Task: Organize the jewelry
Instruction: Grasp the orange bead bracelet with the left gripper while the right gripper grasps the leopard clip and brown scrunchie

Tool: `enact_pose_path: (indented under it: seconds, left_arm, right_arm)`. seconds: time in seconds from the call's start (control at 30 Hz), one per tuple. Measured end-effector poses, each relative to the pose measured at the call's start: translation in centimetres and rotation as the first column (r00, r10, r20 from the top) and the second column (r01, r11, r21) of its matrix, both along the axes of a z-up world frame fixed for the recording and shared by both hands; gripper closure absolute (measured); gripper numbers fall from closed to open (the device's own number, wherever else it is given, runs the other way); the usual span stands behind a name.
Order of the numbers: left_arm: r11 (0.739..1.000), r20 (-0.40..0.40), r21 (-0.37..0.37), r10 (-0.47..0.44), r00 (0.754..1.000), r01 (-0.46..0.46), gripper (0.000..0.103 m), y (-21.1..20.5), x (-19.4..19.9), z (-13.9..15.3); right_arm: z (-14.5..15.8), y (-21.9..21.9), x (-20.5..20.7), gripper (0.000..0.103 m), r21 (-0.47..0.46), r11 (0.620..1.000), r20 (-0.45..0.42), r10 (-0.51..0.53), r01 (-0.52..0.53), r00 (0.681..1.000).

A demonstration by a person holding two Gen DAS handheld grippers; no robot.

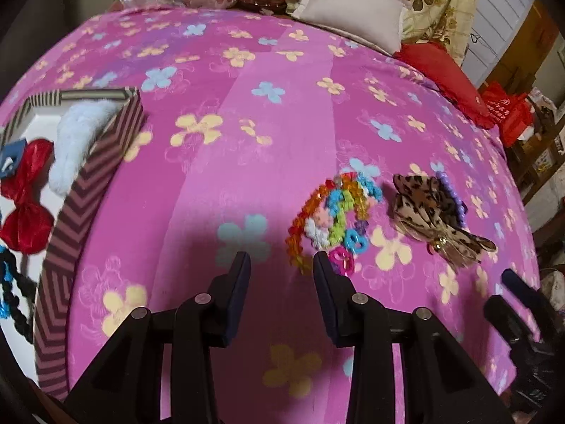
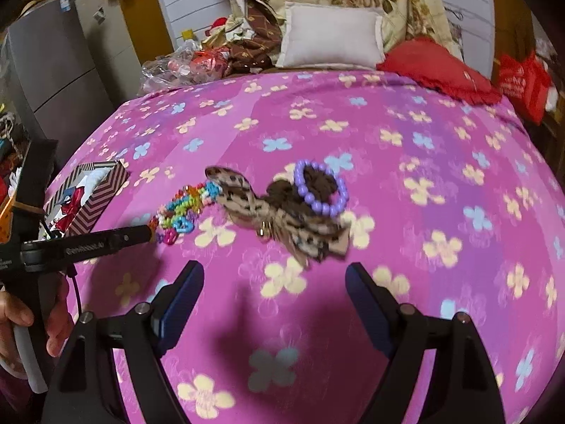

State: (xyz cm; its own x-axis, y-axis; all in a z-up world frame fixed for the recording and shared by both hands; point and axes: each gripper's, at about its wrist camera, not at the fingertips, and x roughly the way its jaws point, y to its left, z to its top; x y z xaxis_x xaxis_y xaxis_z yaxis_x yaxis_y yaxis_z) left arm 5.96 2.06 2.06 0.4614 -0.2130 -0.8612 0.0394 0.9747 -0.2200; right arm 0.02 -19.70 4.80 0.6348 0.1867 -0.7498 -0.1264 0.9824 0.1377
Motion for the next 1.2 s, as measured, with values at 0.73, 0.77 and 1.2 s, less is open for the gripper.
enact_pose_path:
  seconds: [0.73, 0.77, 1.2]
  left_arm:
    - [0.995, -0.022, 0.029, -0.092, 0.996, 0.093, 0.074, 0.5, -0.2, 0.0]
    - [0.994, -0.03, 0.04, -0.096, 0.995, 0.098, 0.077, 0.7, -0.4, 0.0]
    - [0.994, -0.057, -0.109, -0.036, 0.998, 0.03, 0.079, 1.7, 0.7, -0.1]
  right_arm:
    - [-3.8, 2.9, 5.8, 0.053, -0.12, 0.978, -0.126, 0.159, -0.174, 0.979]
    - [-3.7, 3.1, 5.1, 0.055, -0.114, 0.975, -0.131, 0.175, -0.19, 0.976]
    - [-2.9, 2.9, 4.3, 0.052, -0.117, 0.98, -0.095, 0.153, -0.164, 0.984]
